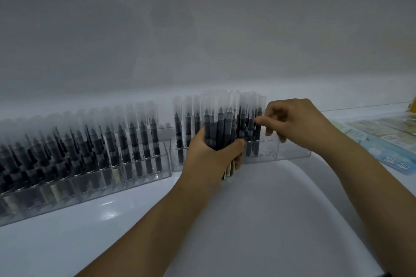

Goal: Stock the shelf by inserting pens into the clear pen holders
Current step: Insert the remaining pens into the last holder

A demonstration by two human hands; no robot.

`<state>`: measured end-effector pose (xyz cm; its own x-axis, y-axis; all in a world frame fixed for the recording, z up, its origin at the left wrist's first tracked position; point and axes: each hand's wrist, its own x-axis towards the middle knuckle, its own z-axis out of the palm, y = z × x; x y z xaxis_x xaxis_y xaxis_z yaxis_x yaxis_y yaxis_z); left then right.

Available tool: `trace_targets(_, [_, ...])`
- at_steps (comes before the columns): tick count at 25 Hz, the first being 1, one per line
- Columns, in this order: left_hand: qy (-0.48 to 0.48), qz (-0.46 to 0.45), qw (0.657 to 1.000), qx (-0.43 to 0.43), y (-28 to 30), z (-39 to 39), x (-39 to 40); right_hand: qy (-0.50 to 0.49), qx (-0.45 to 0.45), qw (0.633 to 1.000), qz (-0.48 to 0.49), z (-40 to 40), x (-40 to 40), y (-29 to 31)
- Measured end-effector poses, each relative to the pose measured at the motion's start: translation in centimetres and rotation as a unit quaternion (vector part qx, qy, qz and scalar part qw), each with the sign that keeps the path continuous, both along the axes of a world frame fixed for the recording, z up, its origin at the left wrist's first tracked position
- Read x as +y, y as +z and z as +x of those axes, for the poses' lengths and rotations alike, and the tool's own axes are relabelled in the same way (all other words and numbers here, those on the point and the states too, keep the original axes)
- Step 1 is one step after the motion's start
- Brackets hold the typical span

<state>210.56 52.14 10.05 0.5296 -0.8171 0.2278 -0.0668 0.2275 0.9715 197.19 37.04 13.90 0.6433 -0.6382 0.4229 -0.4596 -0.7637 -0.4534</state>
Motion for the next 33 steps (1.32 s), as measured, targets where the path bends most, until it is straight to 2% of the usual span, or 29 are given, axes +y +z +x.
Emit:
trace_targets(1, [-0.006, 0.001, 1.000, 0.001, 0.0, 0.0, 0.0, -0.025, -0.003, 1.000, -0.017, -0.2, 0.1, 0.2])
trace_targets(3, [-0.017, 0.005, 1.000, 0.001, -0.1, 0.0, 0.0, -0.048, -0.105, 0.992, -0.043, -0.3, 0.9, 0.7])
trace_targets(5, [-0.031, 0.005, 0.999, 0.009, 0.0, -0.2, 0.1, 0.027, -0.196, 0.980, 0.016, 0.2, 2.5, 1.0])
trace_targets(7, [-0.047, 0.008, 0.999, 0.018, 0.0, -0.4, 0.0, 0.129, -0.184, 0.967, 0.120, 0.9, 4.1, 1.0])
trace_targets(9, [-0.044, 0.017, 0.999, 0.020, 0.0, -0.6, -0.1, 0.166, -0.174, 0.955, 0.176, 1.1, 4.2, 0.8])
trace_targets(12, [-0.029, 0.024, 0.999, 0.027, 0.0, -0.7, -0.3, 0.147, -0.207, 0.949, 0.188, 0.9, 3.1, 0.7])
trace_targets(14, [-0.025, 0.031, 0.999, 0.024, 0.0, -0.9, -0.3, 0.118, -0.290, 0.931, 0.186, 0.9, 2.6, 0.6])
trace_targets(17, [-0.016, 0.057, 0.998, 0.021, 0.1, -0.8, -0.2, 0.062, -0.474, 0.865, 0.149, 0.4, 2.0, 1.2])
trace_targets(19, [-0.018, 0.068, 0.997, 0.018, -0.1, -0.8, -0.2, 0.009, -0.538, 0.836, 0.104, -0.3, 1.1, 1.5])
trace_targets(21, [-0.020, 0.072, 0.997, 0.008, -0.4, -0.8, -0.4, -0.023, -0.520, 0.850, 0.077, -0.4, 0.4, 1.1])
trace_targets(25, [-0.021, 0.059, 0.998, -0.004, -0.8, -0.7, -0.8, -0.025, -0.391, 0.918, 0.062, 0.4, -0.3, -0.2])
trace_targets(30, [-0.020, 0.061, 0.998, -0.010, -0.6, -0.6, -0.5, -0.008, -0.340, 0.940, 0.028, 0.4, -0.7, 0.1])
trace_targets(33, [-0.022, 0.076, 0.996, -0.027, -0.4, -0.9, -0.3, -0.003, -0.245, 0.969, 0.006, 0.6, -0.9, -0.5])
